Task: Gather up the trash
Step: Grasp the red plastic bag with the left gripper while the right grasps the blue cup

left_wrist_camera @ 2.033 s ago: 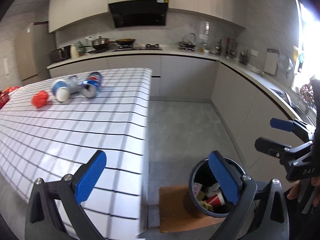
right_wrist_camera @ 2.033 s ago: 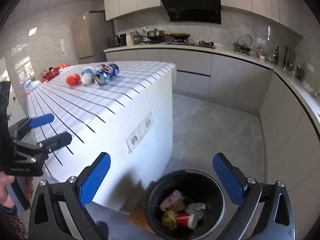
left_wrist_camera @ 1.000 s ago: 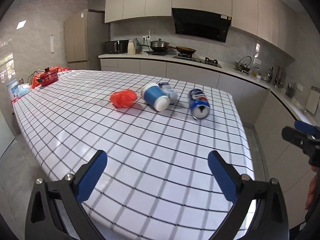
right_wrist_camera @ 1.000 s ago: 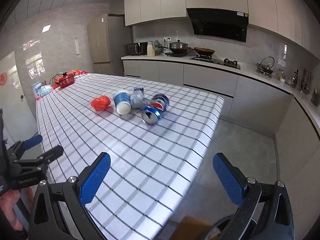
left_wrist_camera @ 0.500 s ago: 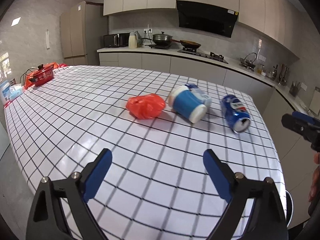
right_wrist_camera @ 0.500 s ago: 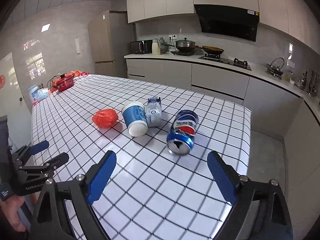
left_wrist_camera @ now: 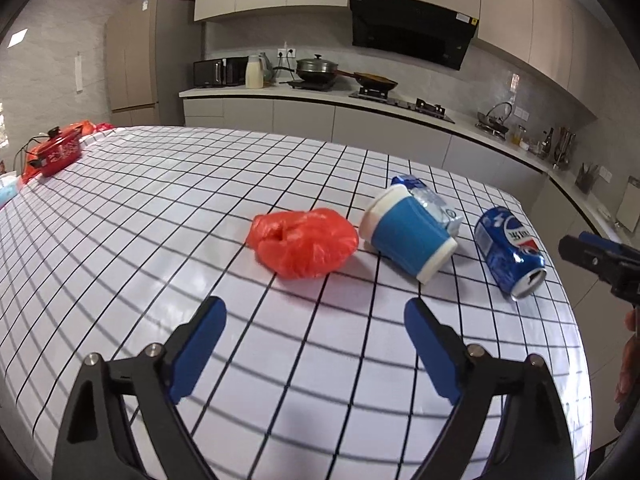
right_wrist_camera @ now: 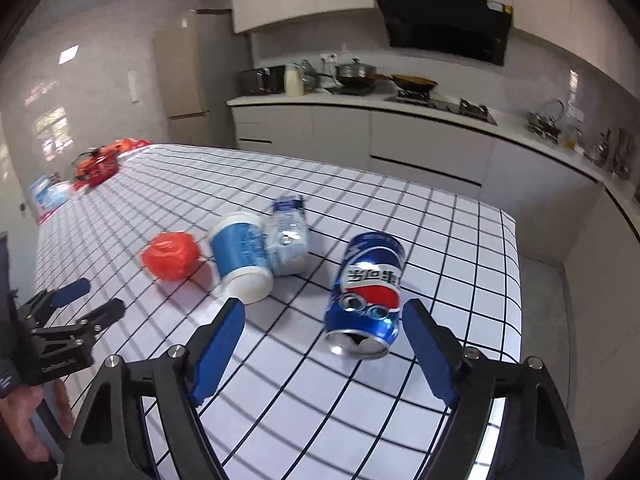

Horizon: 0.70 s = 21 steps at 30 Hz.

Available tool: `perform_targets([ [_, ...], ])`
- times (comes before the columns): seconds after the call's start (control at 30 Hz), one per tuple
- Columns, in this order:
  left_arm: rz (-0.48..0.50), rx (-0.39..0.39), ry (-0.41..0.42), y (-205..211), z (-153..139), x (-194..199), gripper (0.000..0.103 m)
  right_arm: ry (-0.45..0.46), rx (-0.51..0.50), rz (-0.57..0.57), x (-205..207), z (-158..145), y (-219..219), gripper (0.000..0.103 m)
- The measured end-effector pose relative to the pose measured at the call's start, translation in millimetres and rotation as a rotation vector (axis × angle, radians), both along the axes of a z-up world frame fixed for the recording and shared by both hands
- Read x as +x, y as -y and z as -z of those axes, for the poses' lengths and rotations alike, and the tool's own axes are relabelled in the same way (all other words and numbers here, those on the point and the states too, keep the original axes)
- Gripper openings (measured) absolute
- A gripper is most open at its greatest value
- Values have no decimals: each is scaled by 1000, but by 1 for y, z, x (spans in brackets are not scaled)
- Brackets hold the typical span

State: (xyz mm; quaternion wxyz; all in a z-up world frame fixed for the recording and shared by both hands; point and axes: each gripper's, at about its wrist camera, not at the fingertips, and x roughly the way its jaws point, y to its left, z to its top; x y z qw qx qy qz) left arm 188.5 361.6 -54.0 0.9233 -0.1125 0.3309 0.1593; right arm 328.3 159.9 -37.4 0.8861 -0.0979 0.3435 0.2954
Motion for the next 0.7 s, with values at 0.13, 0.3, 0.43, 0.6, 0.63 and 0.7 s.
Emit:
perform_targets([
  [0.13,10,-8,-2,-10,4,14,91,6,13,4,8,-1,-6,81],
  [0.3,22,-13,-24,-26,15,43,91,12,-11,-55,16,2,-44,73],
  [0.43,32,-31,-44,-36,25,66,91,-19,-14,-83,29,14,-71,67],
  [0.6,15,-85,-87,-59,38,79,83,-50,-20,-117,32,25,-93,67],
  [0.63,9,-79,-86,-63,37,77,83,-63,-27,-127,33,29,-98,67],
  [0.7,1,-62,-85,-68,35,73,83,-71,-34,-141,32,38,-108,67],
])
